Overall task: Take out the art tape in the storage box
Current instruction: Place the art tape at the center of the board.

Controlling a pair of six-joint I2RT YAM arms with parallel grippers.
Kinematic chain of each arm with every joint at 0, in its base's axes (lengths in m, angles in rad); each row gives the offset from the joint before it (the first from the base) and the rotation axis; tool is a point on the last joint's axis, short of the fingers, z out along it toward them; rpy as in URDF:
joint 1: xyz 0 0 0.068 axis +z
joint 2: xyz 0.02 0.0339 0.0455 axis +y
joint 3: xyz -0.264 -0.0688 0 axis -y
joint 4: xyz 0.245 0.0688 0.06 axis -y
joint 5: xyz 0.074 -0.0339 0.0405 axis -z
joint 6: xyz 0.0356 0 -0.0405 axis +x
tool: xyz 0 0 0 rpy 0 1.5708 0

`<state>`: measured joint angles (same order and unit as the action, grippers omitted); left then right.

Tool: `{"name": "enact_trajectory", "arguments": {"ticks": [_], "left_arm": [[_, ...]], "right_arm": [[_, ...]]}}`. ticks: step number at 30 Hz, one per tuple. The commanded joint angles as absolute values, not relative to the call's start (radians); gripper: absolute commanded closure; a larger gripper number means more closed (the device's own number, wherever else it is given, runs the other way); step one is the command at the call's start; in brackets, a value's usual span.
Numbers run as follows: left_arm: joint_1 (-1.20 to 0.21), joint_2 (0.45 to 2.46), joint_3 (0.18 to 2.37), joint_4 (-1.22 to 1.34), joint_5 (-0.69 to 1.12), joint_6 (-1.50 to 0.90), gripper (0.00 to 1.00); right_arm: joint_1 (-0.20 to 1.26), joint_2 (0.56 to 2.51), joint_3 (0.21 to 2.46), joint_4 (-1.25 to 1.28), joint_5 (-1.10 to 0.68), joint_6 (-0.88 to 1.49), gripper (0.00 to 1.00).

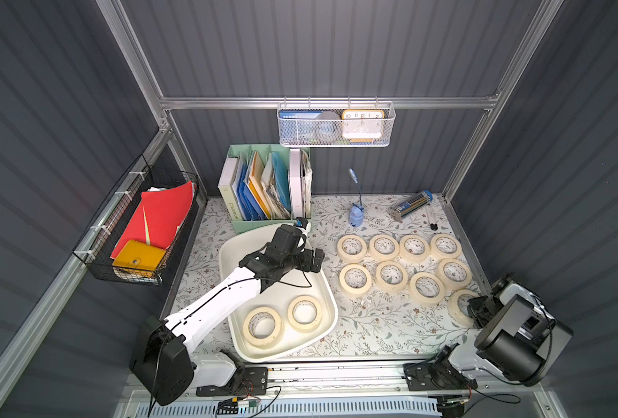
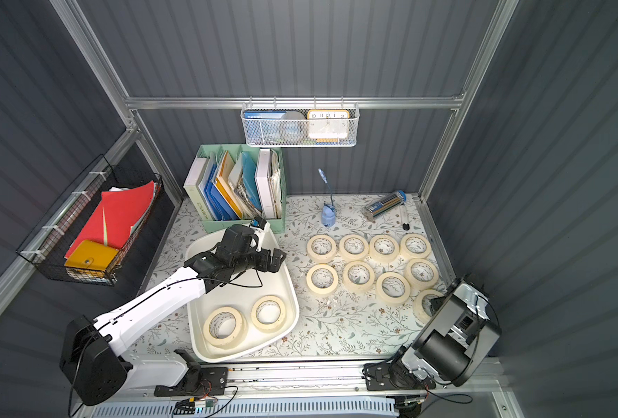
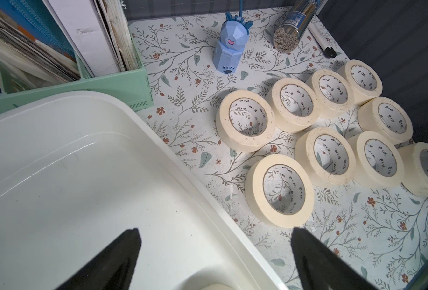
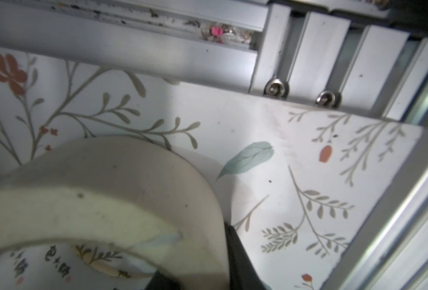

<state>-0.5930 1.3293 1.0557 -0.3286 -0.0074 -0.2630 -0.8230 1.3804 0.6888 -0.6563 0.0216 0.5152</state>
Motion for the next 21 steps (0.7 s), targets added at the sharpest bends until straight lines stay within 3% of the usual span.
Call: {"name": "enact_trajectory", "arguments": {"ticks": [1,5,10,21], "left_arm": [[-0.591,1.328,1.052,-0.338,-0.011,-0.277,0.00],[-0.591,1.324,1.055,-0.373,-0.015,-0.275,0.00],[-0.591,1.317,1.052,-0.436,-0.009,-0.268,0.00],[-0.591,1.253,0.929,-0.587,0.103,-0.369,0.05]], "right_arm": [[-0.806,1.315,0.673,-0.608,0.008,0.502,0.58],[-0.768,1.218,0.706,-0.662,0.008,0.499,0.41],[-0.661,1.088,0.784,-0.749,-0.025,0.511,0.37],[-0.052,1.129,0.928,-0.937,0.034,0.582,0.36]]}}
